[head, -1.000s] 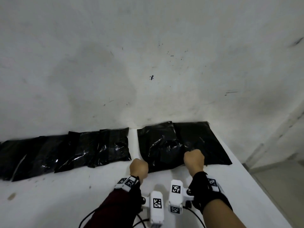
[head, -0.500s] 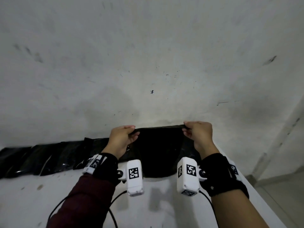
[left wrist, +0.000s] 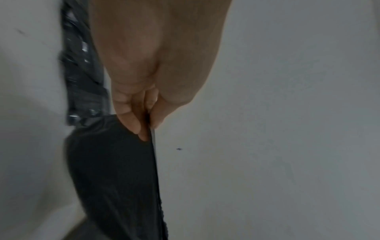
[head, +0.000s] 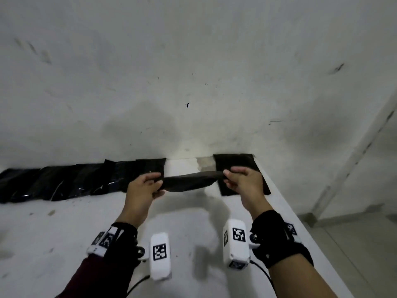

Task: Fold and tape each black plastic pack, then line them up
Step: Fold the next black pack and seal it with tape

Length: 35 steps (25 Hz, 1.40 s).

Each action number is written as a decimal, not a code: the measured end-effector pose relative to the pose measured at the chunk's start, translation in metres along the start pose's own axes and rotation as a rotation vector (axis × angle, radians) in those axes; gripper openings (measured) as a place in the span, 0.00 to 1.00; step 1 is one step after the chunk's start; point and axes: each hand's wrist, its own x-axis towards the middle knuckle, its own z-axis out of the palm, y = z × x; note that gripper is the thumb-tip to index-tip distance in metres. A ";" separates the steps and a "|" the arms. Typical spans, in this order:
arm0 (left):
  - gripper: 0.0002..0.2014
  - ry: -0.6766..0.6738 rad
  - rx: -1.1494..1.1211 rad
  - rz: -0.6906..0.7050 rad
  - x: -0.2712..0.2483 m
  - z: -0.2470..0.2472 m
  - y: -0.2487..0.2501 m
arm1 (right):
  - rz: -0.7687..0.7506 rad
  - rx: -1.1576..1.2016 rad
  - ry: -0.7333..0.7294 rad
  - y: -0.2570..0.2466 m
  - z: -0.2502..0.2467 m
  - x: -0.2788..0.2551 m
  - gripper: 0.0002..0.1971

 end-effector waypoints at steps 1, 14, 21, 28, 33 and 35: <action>0.08 0.019 0.021 -0.057 -0.015 -0.007 -0.022 | 0.071 -0.038 0.003 0.022 -0.013 -0.008 0.09; 0.03 0.237 0.286 -0.370 -0.126 -0.045 -0.150 | 0.116 -0.867 -0.206 0.150 -0.095 -0.091 0.14; 0.14 0.108 1.077 0.154 -0.129 -0.032 -0.137 | -0.149 -1.116 -0.193 0.133 -0.084 -0.099 0.26; 0.58 -0.319 1.409 0.052 -0.127 -0.036 -0.181 | -0.264 -1.449 -0.516 0.185 -0.083 -0.103 0.49; 0.48 -0.241 1.321 0.127 -0.131 -0.041 -0.172 | -0.290 -1.290 -0.404 0.179 -0.076 -0.107 0.48; 0.40 -0.226 1.306 0.256 -0.138 -0.037 -0.174 | -0.381 -1.332 -0.486 0.175 -0.059 -0.121 0.37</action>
